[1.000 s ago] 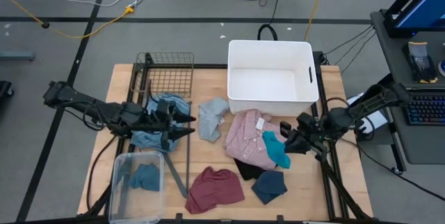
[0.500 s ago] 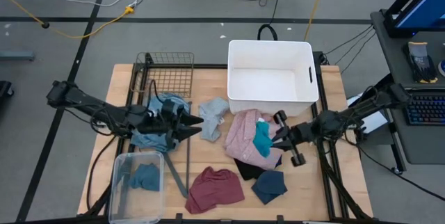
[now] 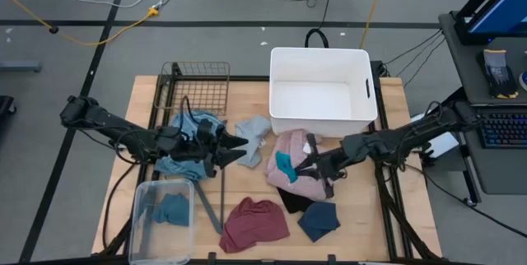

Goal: Pick & Place Cloths
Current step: Put the light blue sock into the transparent bin

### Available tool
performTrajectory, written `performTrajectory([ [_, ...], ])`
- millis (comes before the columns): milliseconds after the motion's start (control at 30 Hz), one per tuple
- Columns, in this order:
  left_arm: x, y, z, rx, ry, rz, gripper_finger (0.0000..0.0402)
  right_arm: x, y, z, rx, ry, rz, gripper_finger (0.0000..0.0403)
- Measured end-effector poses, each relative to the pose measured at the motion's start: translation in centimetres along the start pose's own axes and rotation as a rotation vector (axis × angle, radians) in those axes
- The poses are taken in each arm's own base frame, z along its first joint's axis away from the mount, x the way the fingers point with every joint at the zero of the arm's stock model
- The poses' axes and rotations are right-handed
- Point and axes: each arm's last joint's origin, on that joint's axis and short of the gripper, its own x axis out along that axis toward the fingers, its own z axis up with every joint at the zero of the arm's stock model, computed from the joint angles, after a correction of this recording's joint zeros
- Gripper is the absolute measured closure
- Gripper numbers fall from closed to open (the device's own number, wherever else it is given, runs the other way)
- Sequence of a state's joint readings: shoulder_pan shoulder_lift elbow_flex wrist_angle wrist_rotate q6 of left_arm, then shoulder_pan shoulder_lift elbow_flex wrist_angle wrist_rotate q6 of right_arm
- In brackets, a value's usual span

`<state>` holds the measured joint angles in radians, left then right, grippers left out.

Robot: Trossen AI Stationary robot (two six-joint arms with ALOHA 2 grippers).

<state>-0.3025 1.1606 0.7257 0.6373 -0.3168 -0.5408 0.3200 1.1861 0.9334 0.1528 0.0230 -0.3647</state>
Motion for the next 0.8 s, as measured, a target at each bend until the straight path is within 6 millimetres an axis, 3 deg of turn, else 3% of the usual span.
performTrajectory([
  [267, 1.3, -1.5, 1.7, 0.171, 0.112, 0.069, 0.016, 2.7, -0.9, 0.9, -0.077, 0.109, 0.026, 0.04],
  [400, 2.5, -1.9, 1.6, 0.273, 0.209, 0.116, 0.016, 3.6, -1.2, 1.2, -0.097, 0.115, 0.026, 0.04],
  [800, 4.9, -3.0, 1.9, 0.416, 0.353, 0.165, 0.016, 4.3, -1.3, 0.4, -0.085, 0.146, 0.053, 0.0399],
])
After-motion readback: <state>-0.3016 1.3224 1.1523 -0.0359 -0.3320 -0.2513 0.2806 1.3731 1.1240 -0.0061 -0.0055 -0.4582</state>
